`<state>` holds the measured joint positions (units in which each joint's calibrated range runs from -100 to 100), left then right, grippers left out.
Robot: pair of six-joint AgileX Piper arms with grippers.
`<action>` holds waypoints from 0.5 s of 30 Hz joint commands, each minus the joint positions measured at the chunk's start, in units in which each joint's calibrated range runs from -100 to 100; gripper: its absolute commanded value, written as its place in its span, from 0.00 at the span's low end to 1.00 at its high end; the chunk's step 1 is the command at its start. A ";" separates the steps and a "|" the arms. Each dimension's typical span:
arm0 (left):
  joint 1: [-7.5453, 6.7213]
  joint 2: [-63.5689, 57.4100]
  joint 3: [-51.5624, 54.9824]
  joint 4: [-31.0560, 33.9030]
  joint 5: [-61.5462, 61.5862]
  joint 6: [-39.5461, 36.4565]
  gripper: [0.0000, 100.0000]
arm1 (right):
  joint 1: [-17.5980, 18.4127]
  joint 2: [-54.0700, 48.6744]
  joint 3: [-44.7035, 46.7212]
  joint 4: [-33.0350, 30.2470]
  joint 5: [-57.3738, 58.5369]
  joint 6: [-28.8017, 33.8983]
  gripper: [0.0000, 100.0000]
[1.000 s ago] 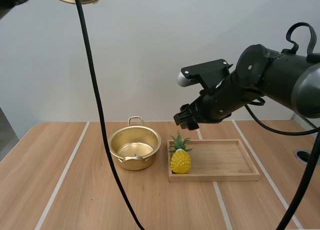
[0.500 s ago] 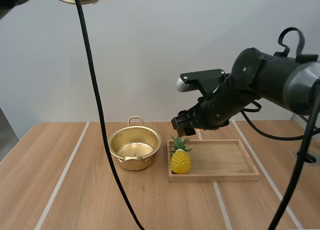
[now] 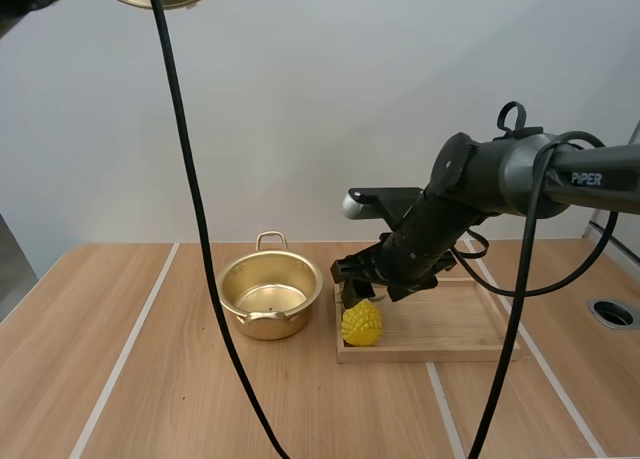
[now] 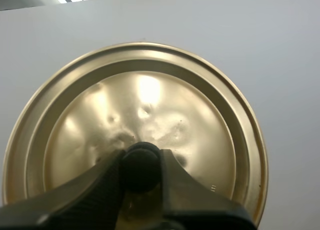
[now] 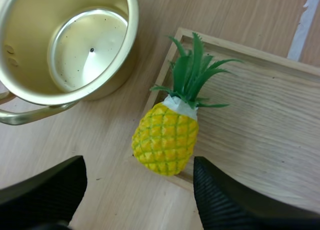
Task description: Open the pot, put the pineapple inside, and close it
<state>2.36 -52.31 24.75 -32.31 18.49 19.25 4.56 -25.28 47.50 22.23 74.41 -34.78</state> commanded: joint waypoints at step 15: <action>0.06 -0.38 -0.32 -0.88 -1.05 -0.59 0.00 | 0.11 7.18 0.17 1.68 -3.95 -1.01 1.00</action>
<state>2.36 -52.31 24.75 -32.31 18.65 19.25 4.56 -18.63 47.50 23.25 71.16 -35.24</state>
